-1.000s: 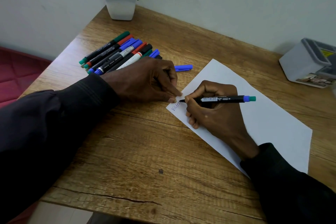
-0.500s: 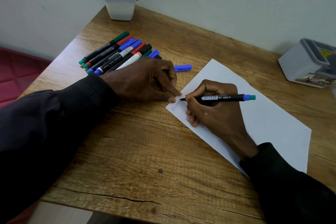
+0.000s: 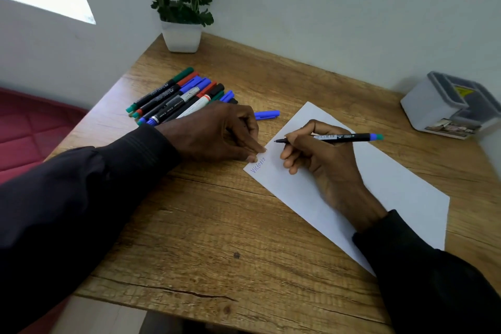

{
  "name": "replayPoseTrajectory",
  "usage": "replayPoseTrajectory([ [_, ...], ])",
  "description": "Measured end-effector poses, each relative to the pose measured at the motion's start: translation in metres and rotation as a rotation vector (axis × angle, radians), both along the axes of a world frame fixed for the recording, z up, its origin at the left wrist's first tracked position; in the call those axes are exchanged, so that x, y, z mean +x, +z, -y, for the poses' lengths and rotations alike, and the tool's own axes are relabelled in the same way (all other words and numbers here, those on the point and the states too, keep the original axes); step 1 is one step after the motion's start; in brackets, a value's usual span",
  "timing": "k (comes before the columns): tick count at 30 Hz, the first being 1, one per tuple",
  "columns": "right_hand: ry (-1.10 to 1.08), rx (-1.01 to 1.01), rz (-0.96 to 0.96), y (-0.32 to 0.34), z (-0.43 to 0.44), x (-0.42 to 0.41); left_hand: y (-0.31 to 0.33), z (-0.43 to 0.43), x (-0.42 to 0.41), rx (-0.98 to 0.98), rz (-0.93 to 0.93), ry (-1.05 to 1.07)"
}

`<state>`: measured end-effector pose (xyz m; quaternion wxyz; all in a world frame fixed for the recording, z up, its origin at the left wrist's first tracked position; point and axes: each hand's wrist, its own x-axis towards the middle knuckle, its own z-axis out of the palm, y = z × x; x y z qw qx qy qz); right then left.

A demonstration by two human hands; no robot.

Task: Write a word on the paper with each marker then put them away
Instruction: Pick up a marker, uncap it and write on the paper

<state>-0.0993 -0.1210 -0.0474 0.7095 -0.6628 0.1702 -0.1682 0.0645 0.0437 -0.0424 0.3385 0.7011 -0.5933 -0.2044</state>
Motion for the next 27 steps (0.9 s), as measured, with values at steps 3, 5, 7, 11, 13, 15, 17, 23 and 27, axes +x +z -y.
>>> replayPoseTrajectory([
  [3,0.044,0.093,-0.003,0.01,0.005,-0.003,0.001,-0.001,-0.002,0.007,-0.017,0.025],
  [5,0.068,0.136,0.002,0.018,0.01,-0.007,0.006,-0.001,-0.002,-0.054,-0.012,0.079],
  [7,0.103,0.177,0.01,0.027,0.017,-0.01,0.011,0.0,-0.001,-0.134,-0.018,0.164],
  [11,0.048,0.154,0.051,0.037,0.03,-0.014,0.018,0.016,0.004,-0.167,0.047,0.383],
  [13,-0.034,0.093,0.088,0.036,0.035,-0.015,0.017,0.026,0.005,-0.084,0.128,0.42],
  [15,-0.088,0.036,0.09,0.032,0.038,-0.018,0.013,0.035,0.004,0.014,0.221,0.408],
  [17,-0.106,0.0,0.086,0.029,0.04,-0.022,0.012,0.04,0.002,0.055,0.292,0.404],
  [23,-0.111,0.02,0.1,0.028,0.044,-0.036,0.017,0.041,-0.005,-0.057,0.21,0.479],
  [27,-0.183,-0.099,0.145,0.031,0.042,-0.045,0.023,0.034,-0.018,-0.28,-0.069,0.553],
])
